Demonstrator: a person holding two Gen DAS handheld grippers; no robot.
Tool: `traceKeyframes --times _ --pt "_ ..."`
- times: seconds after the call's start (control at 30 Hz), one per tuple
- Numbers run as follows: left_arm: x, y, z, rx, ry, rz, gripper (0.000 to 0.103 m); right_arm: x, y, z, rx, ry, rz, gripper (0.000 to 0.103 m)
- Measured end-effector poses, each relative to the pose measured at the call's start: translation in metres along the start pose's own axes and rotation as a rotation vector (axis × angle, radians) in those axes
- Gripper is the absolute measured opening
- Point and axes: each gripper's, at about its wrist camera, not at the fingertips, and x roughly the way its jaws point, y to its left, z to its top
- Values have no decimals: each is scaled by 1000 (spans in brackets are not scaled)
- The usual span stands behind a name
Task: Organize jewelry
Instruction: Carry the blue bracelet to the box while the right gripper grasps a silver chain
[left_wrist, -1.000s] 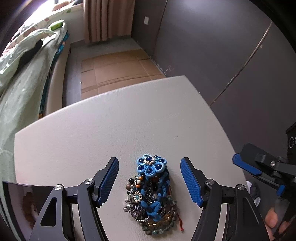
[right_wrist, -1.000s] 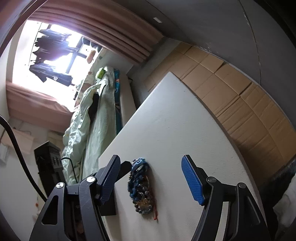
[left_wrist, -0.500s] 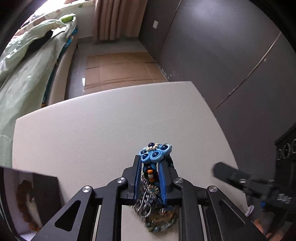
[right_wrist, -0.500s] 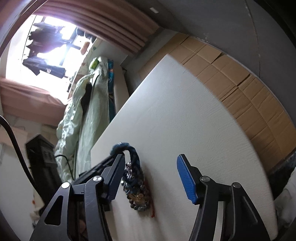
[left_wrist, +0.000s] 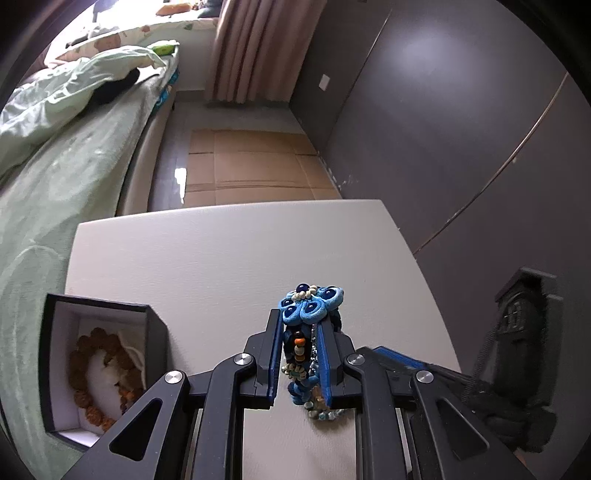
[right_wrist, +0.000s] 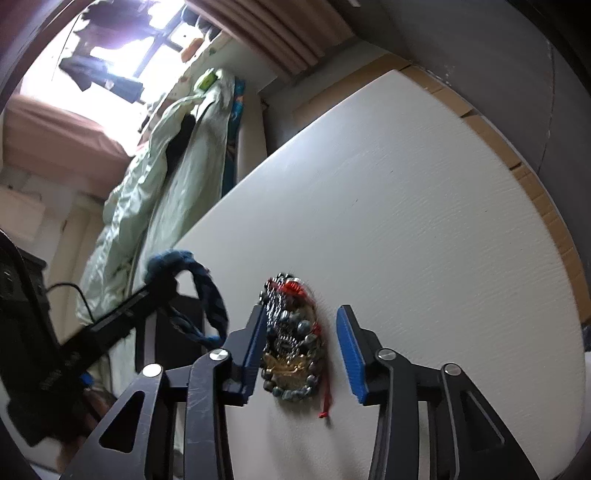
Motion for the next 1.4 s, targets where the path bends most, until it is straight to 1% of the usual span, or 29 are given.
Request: traceKeyframes --times 0.1,0.3,0.47,0.5,0.53,0.6,0.67,0.7,0.9,1.07,1.27,1.4 --pt "-7 0 0 0 -10 -4 18 3 6 -4 -42 2 -48 39" --pt "-19 2 -7 -1 -29 -5 18 11 5 -9 -73 39 -92 34" --pt "-26 7 -15 -27 -39 -13 18 13 13 -13 -138 25 -159 28" --pt "-27 8 -18 -34 -38 -15 18 14 15 -14 -154 30 -169 17" --pt "-28 11 -20 -42 -39 -19 18 17 16 -15 -160 46 -150 13" --pt "-33 16 -25 -54 -44 -21 18 21 22 -16 -190 58 -131 10" --pt "-39 23 -30 -73 -56 -21 18 17 29 -19 -227 42 -145 10" --pt "-43 26 -32 -83 -64 -22 18 13 32 -20 -234 31 -139 10" --pt "-68 48 -41 -145 -129 -13 18 -13 49 -21 -249 -35 -52 10" --pt "-79 59 -48 -183 -158 -30 18 -24 67 -21 -263 -72 1 10" --pt "-93 64 -49 -204 -200 -39 18 -42 86 -22 -283 -128 54 10" --pt "-103 69 -50 -216 -227 -40 18 -55 97 -20 -286 -162 110 10"
